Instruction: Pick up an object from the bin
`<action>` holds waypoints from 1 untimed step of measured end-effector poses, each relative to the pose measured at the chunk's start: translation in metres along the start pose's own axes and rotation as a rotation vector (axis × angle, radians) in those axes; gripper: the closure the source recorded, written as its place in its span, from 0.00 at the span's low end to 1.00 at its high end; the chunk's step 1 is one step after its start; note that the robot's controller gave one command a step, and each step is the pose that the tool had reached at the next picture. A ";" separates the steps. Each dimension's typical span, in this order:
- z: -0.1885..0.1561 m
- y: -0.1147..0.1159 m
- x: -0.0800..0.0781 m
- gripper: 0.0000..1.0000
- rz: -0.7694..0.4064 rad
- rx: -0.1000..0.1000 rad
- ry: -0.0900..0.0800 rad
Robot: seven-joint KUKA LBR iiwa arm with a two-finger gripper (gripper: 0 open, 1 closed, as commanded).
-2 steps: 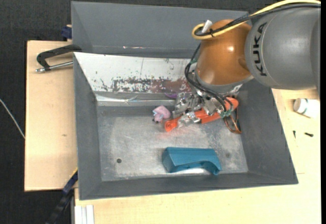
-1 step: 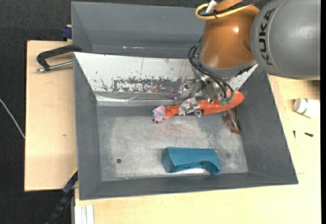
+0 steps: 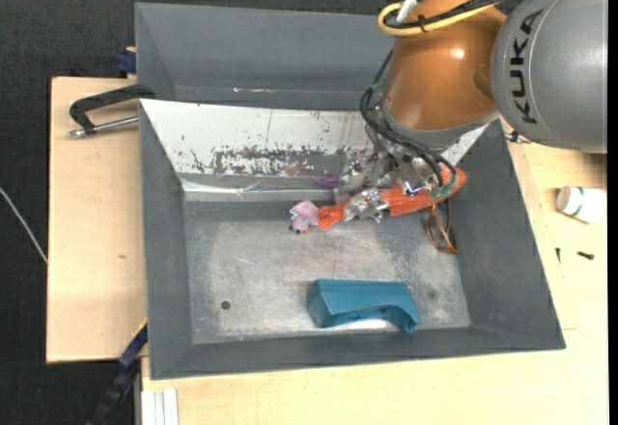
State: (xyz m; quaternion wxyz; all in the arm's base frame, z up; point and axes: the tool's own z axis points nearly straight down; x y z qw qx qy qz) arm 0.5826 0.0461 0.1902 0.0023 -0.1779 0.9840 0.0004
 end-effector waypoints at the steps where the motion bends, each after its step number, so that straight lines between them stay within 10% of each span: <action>1: -0.020 -0.001 -0.009 1.00 0.039 0.000 -0.001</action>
Offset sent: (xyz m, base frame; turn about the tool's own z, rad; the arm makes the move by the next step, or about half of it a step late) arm -0.0165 0.0383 -0.1202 -0.5012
